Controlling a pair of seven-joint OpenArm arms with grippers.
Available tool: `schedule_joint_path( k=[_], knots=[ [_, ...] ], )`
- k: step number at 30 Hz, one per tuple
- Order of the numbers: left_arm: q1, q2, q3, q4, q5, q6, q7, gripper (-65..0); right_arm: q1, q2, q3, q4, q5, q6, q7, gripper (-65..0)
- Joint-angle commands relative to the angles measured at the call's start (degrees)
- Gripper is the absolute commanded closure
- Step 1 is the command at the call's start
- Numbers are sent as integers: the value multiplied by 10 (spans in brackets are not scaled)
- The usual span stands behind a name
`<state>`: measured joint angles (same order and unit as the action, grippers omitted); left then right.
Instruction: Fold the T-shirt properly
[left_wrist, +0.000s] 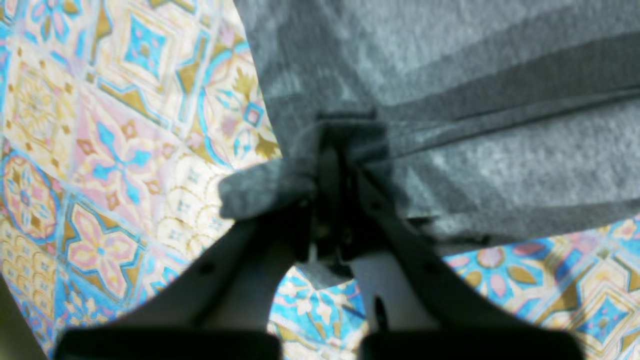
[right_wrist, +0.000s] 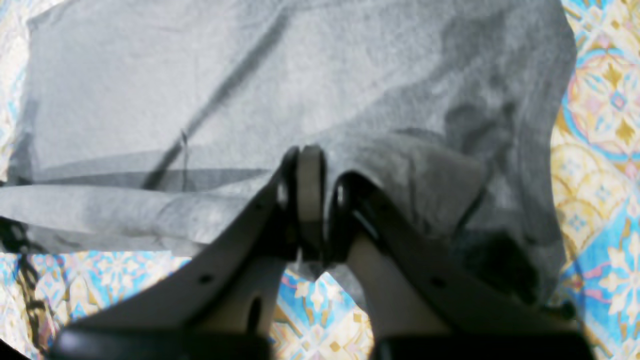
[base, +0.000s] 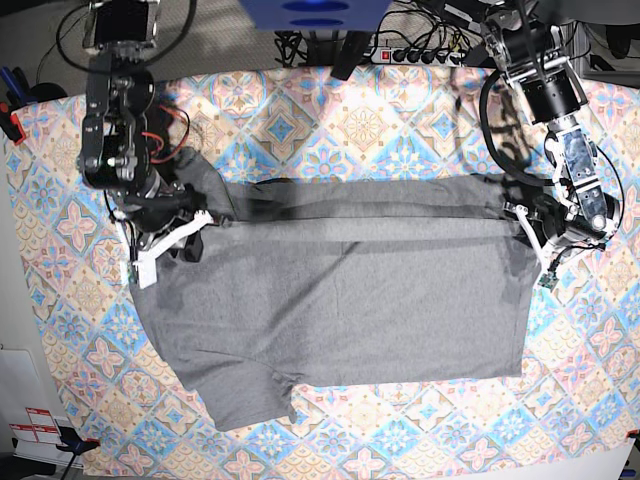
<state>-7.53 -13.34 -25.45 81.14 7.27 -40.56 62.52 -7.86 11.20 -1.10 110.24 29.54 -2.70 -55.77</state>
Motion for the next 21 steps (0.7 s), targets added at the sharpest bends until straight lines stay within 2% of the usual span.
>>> schedule_joint_path(
  k=[1, 6, 10, 21],
  knots=[
    [-12, -11, -3, -7, 8, 6, -1, -5, 19, 5, 4, 8, -7, -1, 13, -11],
    [-46, -11, -2, -98, 8, 6, -37, -5, 37, 5, 5, -6, -5, -1, 12, -11],
    [-46, -11, -2, -103, 8, 6, -49, -5, 38, 5, 5, -48, -6, -1, 12, -11],
    [-95, -16, -3, -106, 10, 6, -49, -5, 121, 6, 4, -115, -6, -1, 12, -11]
  ],
)
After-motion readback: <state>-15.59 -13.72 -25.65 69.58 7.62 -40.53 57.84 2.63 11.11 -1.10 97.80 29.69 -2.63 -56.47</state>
